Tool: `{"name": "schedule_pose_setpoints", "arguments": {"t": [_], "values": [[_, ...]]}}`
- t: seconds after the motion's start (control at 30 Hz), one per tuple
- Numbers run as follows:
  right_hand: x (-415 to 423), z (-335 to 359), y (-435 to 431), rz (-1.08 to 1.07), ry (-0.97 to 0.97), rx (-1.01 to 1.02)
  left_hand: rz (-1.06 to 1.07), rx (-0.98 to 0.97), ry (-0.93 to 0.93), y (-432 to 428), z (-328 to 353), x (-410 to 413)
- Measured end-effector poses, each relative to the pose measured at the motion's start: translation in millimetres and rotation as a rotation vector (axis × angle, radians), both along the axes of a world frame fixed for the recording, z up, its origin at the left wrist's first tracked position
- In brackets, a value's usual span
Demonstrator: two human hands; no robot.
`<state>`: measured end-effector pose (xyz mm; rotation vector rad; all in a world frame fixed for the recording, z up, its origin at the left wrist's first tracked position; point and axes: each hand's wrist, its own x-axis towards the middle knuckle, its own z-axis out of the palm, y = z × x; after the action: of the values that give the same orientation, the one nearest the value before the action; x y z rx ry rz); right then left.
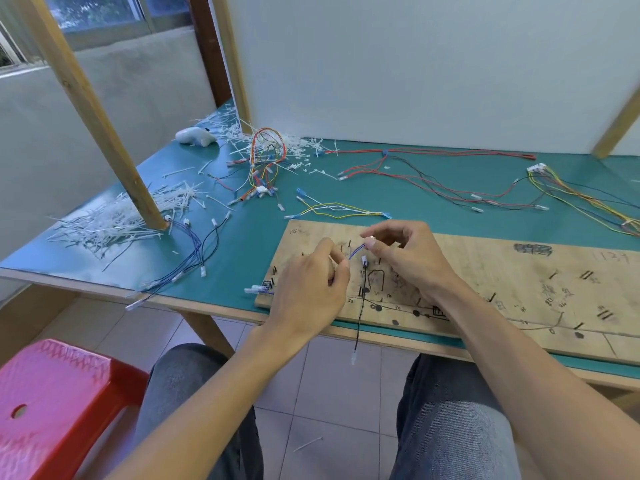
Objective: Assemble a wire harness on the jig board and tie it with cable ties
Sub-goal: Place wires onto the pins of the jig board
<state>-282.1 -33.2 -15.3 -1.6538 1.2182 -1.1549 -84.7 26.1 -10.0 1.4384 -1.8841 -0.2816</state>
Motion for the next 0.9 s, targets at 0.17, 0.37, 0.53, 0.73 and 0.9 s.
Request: {"name": "schedule_pose_setpoints", "arguments": {"t": [0.17, 0.37, 0.53, 0.73, 0.9], "values": [[-0.8, -1.7, -1.8, -0.026, -0.027, -0.041, 0.0, 0.235, 0.148, -7.2, 11.6, 7.1], [-1.0, -2.0, -0.5, -0.009, -0.048, -0.062, 0.006, 0.328, 0.131, -15.3, 24.0, 13.0], [-0.6, -1.9, 0.1, 0.022, -0.077, -0.056, -0.05, 0.451, 0.156, -15.9, 29.0, 13.9], [-0.4, -3.8, -2.6, 0.028, -0.093, -0.043, -0.012, 0.411, 0.098, -12.5, 27.1, 13.8], [-3.8, -5.4, -2.5, 0.092, -0.112, -0.004, 0.023, 0.358, 0.118, -10.6, 20.9, 9.5]]}}
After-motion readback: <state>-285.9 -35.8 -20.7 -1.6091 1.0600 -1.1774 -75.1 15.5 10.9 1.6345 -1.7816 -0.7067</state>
